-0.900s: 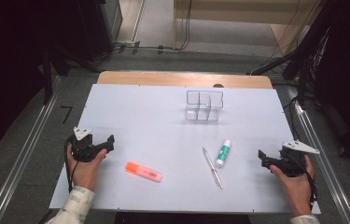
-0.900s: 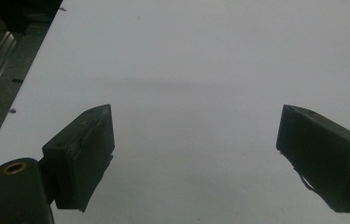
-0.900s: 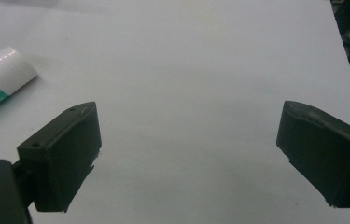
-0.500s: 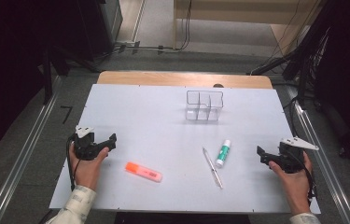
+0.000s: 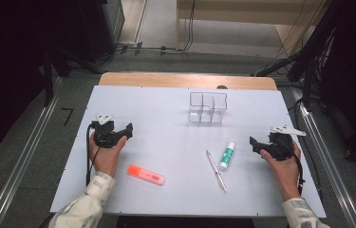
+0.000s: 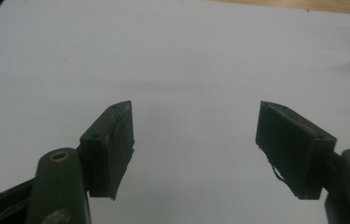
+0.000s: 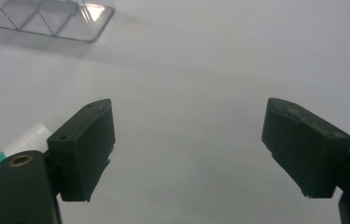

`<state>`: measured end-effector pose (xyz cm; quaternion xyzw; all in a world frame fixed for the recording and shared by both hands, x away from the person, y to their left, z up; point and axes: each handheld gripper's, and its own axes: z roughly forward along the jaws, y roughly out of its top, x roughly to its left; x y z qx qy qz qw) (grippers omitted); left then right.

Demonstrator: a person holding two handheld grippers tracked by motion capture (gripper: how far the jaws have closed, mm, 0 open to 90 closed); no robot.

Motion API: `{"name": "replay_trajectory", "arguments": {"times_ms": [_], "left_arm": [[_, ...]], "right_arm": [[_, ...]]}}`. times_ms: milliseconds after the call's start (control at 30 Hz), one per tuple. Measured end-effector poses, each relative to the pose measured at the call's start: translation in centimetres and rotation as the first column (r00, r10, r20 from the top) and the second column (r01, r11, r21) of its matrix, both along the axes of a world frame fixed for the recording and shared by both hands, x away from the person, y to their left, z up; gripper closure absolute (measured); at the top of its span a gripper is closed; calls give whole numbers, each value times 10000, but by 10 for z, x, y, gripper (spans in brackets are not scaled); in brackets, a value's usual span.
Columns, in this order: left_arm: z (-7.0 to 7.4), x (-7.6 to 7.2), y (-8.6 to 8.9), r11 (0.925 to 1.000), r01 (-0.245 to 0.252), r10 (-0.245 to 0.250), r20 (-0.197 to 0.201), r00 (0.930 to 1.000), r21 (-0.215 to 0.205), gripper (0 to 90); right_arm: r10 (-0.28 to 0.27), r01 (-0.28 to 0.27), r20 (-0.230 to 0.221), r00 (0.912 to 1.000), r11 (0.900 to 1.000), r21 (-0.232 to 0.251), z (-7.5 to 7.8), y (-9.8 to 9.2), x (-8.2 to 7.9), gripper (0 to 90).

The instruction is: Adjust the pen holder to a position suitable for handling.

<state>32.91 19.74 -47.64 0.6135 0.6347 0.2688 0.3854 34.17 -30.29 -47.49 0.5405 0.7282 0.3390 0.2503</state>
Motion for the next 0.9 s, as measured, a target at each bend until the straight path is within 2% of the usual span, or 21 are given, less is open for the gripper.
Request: {"name": "replay_trajectory", "arguments": {"times_ms": [67, 133, 267, 367, 467, 500, 633, 767, 833, 900], "left_arm": [[4, 7, -9, 9999, 145, -145, 75, 9999, 73, 351], [8, 14, -20, 9988, 344, -350, 195, 9992, 338, 365], [14, 27, -40, 9968, 640, -658, 376, 9971, 472, 394], [12, 37, -57, 9921, 1045, -1058, 152, 9943, 697, 425], [9, 45, -69, 9900, 1276, -1280, 24, 9918, 598, 472], [8, 48, -74, 9893, 1355, -1354, -50, 9908, 536, 479], [3, 58, -87, 9877, 1538, -1533, -209, 9880, 277, 502], [3, 68, -97, 9863, 1649, -1648, -193, 9861, 35, 610], [5, 71, -103, 9871, 1597, -1598, 78, 9871, 82, 648], [6, 77, -112, 9834, 1795, -1796, 19, 9837, 263, 738]], "right_arm": [[28, -27, 72, 10000, 10000, -36, 1, 6, 6, 179], [0, 0, 92, 10000, 10000, -73, 0, 13, 15, 196], [20, -21, 43, 10000, 10000, 93, -2, 24, 32, 277], [148, -151, 62, 9999, 9988, 466, -1, 31, 41, 365], [235, -239, 71, 9997, 9977, 639, 1, 37, 49, 425], [243, -256, 194, 9995, 9973, 691, 1, 38, 52, 457], [483, -486, 54, 9988, 9953, 843, 1, 44, 64, 602], [589, -584, -37, 9983, 9941, 916, 0, 49, 75, 704], [634, -624, -72, 9980, 9936, 945, -1, 52, 80, 730], [735, -717, -167, 9972, 9929, 948, -3, 57, 84, 754]]}}
